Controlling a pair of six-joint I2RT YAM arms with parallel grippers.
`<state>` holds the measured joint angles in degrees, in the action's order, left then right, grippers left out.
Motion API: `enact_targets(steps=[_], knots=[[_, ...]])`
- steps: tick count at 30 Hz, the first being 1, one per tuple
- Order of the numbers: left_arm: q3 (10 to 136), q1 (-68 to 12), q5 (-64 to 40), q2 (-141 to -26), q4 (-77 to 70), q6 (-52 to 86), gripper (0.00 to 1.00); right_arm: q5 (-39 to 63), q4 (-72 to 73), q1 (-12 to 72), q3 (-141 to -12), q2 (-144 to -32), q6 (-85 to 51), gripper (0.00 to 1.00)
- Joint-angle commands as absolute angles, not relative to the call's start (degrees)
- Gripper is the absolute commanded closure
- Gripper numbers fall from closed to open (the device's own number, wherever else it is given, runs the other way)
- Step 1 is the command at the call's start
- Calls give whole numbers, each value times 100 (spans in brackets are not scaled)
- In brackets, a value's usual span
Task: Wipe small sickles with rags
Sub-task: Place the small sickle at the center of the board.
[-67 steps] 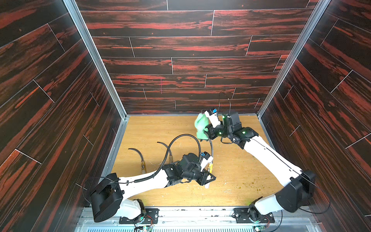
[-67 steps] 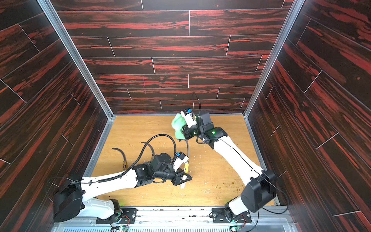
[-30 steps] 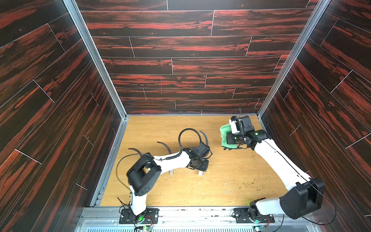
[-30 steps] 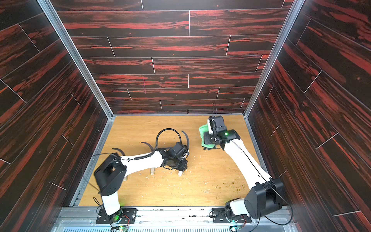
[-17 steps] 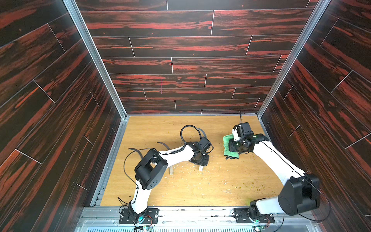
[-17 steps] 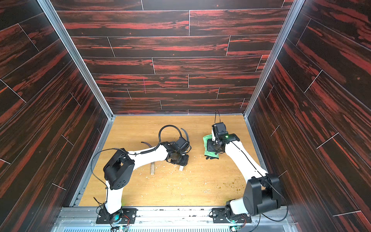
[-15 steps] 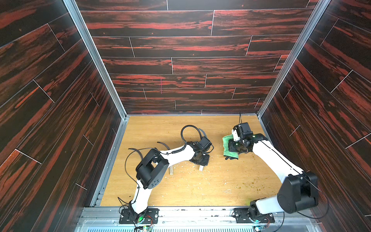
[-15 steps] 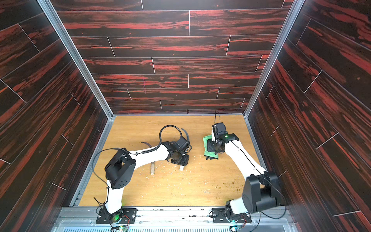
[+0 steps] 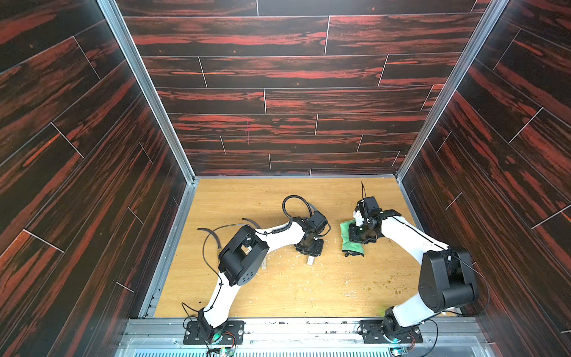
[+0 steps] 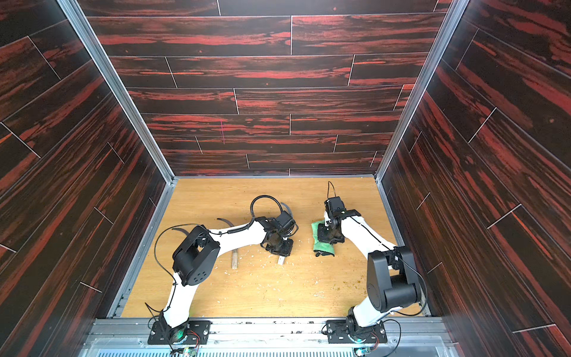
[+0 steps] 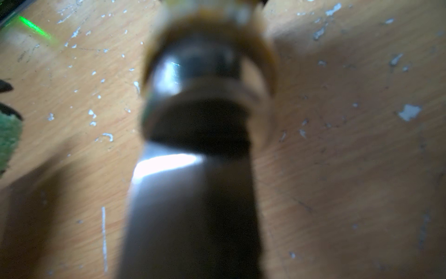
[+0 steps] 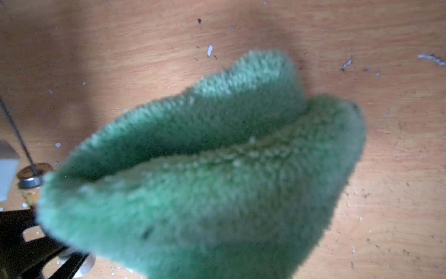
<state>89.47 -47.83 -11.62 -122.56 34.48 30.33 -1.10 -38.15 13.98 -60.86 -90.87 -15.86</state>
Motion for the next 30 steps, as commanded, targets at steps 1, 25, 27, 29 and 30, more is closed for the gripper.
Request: enact_targets(steps=[1, 25, 27, 29, 30], knots=[[9060, -4746, -1183, -12323, 3589, 3070, 85, 16, -3727, 1365, -5978, -9302, -1608, 96], [9173, -4746, -896, -12498, 3769, 3111, 65, 151, -3438, 1343, -5888, -9989, -1581, 73], [9178, -4746, -883, -12506, 3779, 3111, 65, 129, -3456, 1338, -5873, -9979, -1574, 66], [9201, -4746, -875, -12533, 3782, 3103, 65, 72, -3467, 1340, -5864, -9951, -1575, 61], [9230, -4746, -872, -12553, 3799, 3100, 65, 46, -3473, 1337, -5849, -9944, -1573, 59]])
